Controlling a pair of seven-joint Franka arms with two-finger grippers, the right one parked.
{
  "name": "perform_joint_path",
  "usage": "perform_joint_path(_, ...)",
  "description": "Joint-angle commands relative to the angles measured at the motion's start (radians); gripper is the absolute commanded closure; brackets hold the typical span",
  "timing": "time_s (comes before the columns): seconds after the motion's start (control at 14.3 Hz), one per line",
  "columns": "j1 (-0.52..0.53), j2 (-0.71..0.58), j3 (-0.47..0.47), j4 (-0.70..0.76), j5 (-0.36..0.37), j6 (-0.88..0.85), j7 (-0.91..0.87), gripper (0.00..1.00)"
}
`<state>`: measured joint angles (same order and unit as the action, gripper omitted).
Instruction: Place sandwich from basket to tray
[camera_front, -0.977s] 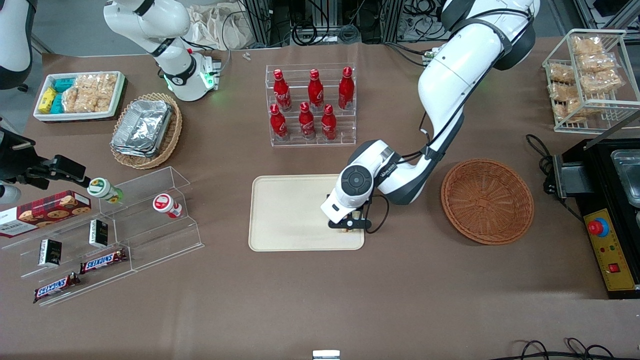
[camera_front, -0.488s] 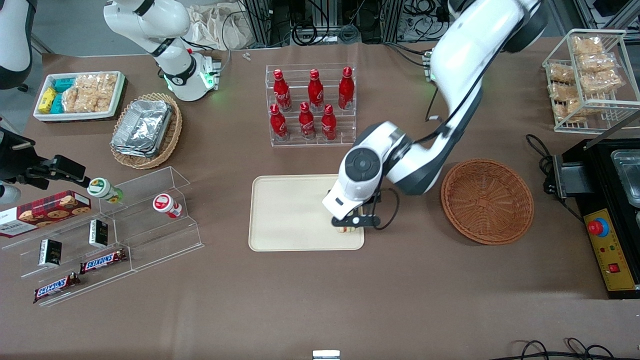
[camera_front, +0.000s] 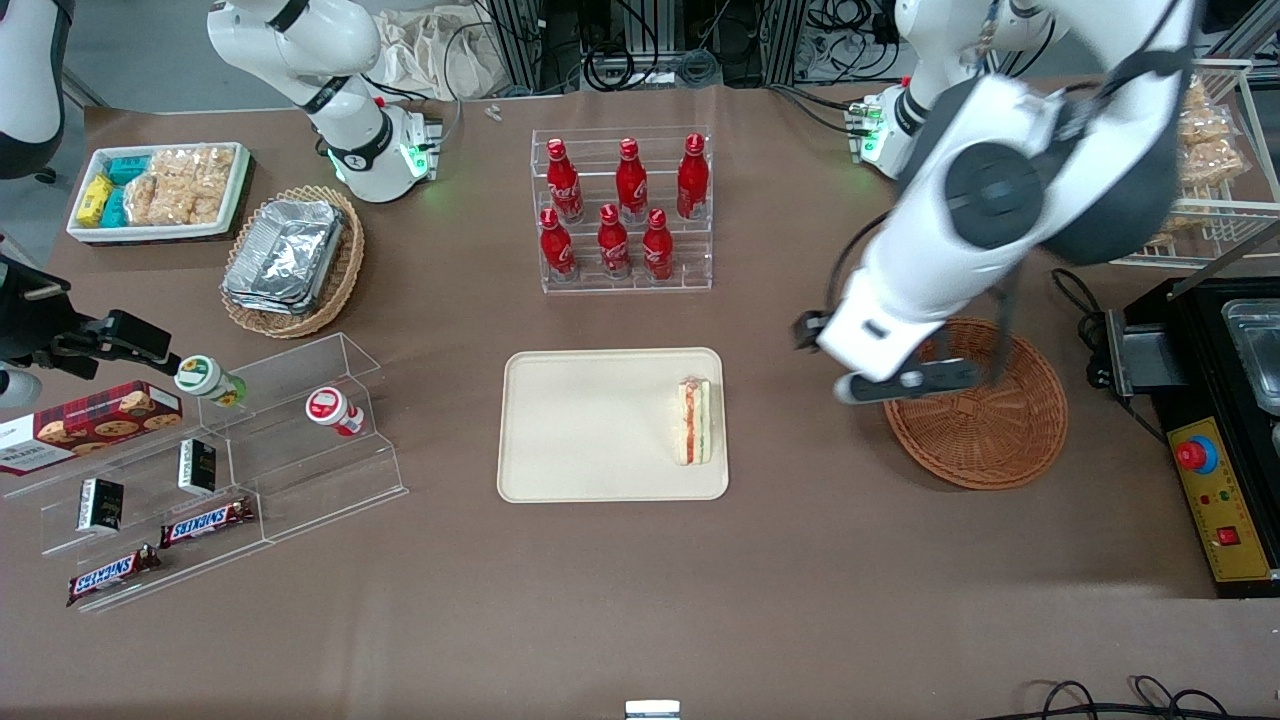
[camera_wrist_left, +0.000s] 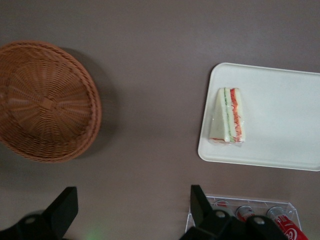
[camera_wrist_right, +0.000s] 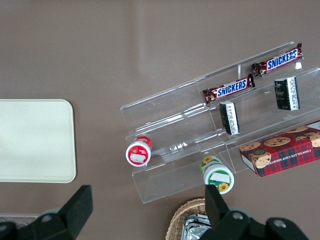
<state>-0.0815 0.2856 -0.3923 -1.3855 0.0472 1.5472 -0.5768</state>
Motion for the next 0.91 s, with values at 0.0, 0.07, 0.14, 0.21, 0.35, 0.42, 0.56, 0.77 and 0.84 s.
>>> perform_joint_path(0.0,0.098,-0.104,-0.006,-0.043,-0.038,-0.079,0.115,0.00)
perform_joint_path(0.07,0.135,-0.133,-0.002,-0.044,-0.053,-0.119,0.176,0.00)
perform_joint_path(0.14,0.172,-0.164,0.003,-0.046,-0.058,-0.169,0.242,0.00)
perform_joint_path(0.21,0.187,-0.184,0.019,-0.046,-0.058,-0.217,0.291,0.00)
perform_joint_path(0.35,0.136,-0.244,0.157,-0.058,-0.059,-0.252,0.350,0.00)
perform_joint_path(0.42,0.100,-0.268,0.226,-0.067,-0.060,-0.256,0.379,0.00)
perform_joint_path(0.56,0.077,-0.308,0.274,-0.092,-0.060,-0.256,0.405,0.00)
perform_joint_path(0.77,0.066,-0.296,0.290,-0.081,-0.058,-0.256,0.408,0.00)
perform_joint_path(0.84,0.062,-0.290,0.290,-0.081,-0.058,-0.257,0.407,0.00)
